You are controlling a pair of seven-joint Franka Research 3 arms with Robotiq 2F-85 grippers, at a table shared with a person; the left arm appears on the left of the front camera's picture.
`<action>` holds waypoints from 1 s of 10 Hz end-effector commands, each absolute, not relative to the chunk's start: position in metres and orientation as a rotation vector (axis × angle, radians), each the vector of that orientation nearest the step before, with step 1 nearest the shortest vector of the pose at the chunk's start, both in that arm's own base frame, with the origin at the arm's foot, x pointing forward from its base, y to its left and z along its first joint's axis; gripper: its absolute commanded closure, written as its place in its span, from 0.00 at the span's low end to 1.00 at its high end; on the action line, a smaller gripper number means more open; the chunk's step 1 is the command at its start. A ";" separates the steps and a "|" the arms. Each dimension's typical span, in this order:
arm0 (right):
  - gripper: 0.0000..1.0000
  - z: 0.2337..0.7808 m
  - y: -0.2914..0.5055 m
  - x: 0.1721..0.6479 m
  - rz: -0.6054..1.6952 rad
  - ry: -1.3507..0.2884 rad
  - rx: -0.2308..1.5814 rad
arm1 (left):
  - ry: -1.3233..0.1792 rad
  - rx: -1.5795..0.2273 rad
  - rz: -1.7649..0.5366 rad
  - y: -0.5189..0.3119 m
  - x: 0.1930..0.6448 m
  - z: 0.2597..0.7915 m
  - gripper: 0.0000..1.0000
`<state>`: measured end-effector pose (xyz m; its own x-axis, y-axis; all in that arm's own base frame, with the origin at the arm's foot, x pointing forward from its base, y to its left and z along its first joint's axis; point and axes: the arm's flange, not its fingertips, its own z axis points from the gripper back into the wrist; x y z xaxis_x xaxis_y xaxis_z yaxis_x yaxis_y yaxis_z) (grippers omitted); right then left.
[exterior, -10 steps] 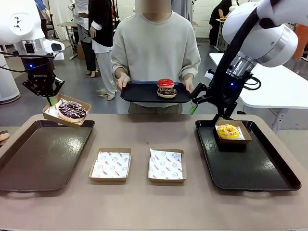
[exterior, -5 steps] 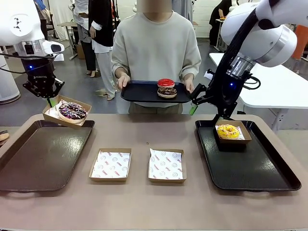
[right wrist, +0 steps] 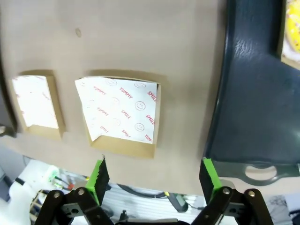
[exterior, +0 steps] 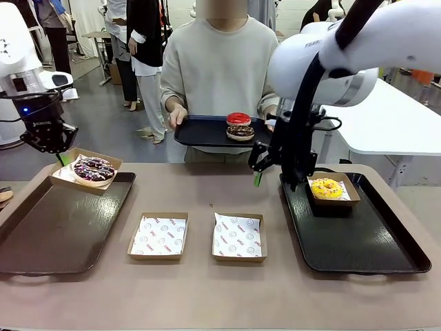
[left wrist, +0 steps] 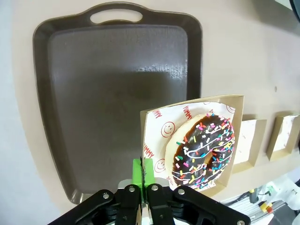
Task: Individually package the donuts and arrange them on the tray.
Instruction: Place the picked Paper togo box on the Handle tray while simultaneously picking up another Paper togo box from the table with the other hand.
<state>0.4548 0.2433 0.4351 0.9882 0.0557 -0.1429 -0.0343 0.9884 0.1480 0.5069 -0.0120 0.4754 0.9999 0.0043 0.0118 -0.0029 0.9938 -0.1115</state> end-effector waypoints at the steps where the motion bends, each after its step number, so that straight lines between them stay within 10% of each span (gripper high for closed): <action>1: 0.00 0.417 0.254 0.449 0.012 0.116 0.067 | -0.055 -0.150 -0.035 0.010 0.503 0.458 0.99; 10: 0.00 0.355 0.272 0.409 -0.027 0.015 0.054 | -0.064 -0.201 -0.061 0.036 0.531 0.397 0.99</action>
